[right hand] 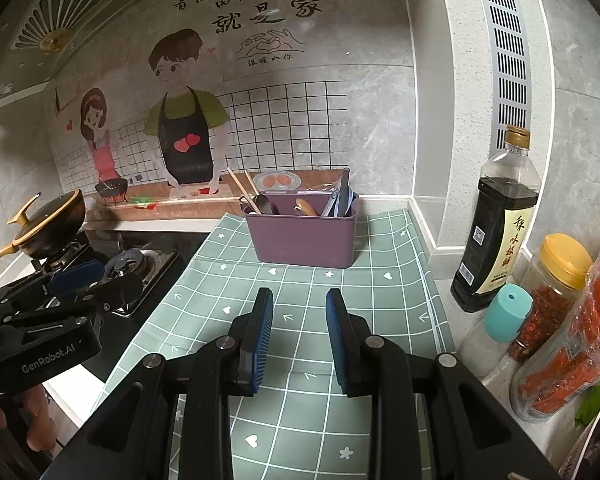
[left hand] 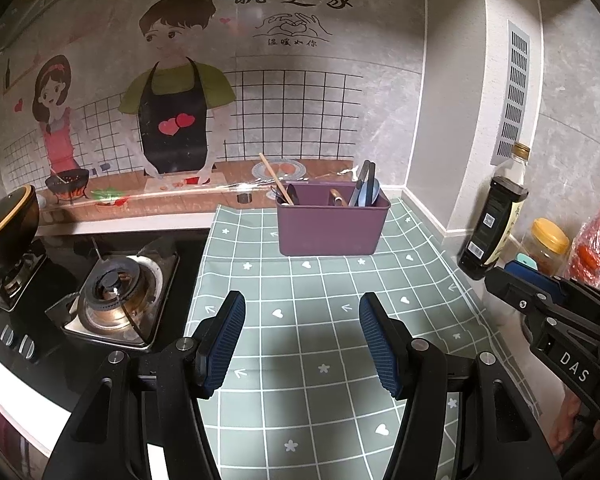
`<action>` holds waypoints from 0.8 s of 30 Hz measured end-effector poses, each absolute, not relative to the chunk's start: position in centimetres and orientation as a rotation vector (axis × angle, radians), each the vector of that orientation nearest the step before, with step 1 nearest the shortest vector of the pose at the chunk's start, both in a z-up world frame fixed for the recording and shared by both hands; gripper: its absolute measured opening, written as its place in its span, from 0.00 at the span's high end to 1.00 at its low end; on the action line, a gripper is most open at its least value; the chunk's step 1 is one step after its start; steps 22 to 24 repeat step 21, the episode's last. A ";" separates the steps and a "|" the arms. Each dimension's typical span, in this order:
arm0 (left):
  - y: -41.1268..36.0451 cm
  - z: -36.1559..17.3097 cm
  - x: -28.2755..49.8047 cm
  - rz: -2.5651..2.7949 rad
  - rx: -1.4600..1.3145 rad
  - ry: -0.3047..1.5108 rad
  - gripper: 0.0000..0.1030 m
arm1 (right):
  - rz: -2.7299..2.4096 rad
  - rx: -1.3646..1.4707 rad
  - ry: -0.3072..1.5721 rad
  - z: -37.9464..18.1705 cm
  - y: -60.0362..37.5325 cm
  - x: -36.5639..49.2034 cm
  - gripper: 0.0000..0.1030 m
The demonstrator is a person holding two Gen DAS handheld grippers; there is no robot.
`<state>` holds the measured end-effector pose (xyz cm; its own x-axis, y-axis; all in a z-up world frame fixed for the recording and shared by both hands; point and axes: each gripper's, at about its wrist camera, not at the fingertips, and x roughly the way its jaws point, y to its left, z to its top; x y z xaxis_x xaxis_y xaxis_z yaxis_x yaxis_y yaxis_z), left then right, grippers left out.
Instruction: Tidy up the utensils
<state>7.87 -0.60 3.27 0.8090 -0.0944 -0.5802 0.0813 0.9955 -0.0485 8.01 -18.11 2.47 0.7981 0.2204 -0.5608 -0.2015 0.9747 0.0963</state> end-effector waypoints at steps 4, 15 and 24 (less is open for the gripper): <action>-0.7 3.3 7.8 -0.091 -0.022 0.621 0.42 | 0.226 0.033 0.606 2.4 -18.2 8.0 0.75; -0.6 3.1 7.5 -0.073 -0.021 0.623 0.42 | 0.220 0.037 0.598 2.5 -18.5 7.7 0.75; -0.5 3.2 7.4 -0.059 -0.025 0.628 0.42 | 0.213 0.038 0.597 2.6 -18.7 7.6 0.75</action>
